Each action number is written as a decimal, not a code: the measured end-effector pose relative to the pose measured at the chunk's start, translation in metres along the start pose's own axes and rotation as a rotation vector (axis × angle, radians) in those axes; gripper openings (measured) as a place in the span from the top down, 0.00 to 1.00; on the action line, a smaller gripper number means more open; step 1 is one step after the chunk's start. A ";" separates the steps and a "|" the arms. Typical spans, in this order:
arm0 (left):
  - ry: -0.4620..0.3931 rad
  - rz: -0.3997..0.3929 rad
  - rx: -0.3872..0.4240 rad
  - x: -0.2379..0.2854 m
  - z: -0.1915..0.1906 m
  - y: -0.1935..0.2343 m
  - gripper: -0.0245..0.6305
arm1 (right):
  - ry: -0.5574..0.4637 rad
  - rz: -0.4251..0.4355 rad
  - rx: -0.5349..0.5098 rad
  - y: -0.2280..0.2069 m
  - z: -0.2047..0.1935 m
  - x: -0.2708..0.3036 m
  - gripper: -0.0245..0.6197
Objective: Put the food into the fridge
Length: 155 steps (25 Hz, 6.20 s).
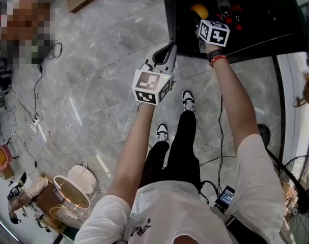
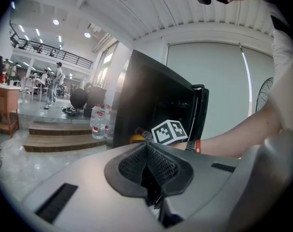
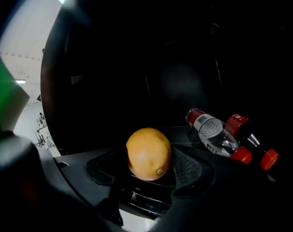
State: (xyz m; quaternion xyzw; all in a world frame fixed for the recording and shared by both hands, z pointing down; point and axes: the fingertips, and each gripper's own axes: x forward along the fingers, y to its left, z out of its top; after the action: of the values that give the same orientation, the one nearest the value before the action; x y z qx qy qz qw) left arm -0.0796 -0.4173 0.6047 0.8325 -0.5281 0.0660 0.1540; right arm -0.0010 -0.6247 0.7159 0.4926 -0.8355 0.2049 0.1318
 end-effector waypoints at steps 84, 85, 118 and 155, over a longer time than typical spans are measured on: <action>0.038 -0.052 0.044 -0.161 0.075 -0.087 0.93 | 0.013 -0.055 -0.009 0.072 0.042 -0.328 0.49; 0.038 -0.054 0.047 -0.165 0.076 -0.090 0.93 | 0.010 -0.058 -0.010 0.073 0.043 -0.336 0.49; -0.044 -0.081 0.087 -0.261 0.125 -0.138 0.93 | -0.107 -0.098 -0.020 0.136 0.070 -0.507 0.73; -0.087 -0.120 0.052 -0.322 0.111 -0.171 0.93 | -0.171 -0.157 -0.003 0.176 0.035 -0.580 0.94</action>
State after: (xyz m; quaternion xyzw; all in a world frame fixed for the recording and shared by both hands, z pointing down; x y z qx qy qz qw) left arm -0.0715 -0.1096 0.3802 0.8684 -0.4816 0.0339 0.1128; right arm 0.1224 -0.1186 0.4030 0.5719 -0.8028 0.1501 0.0765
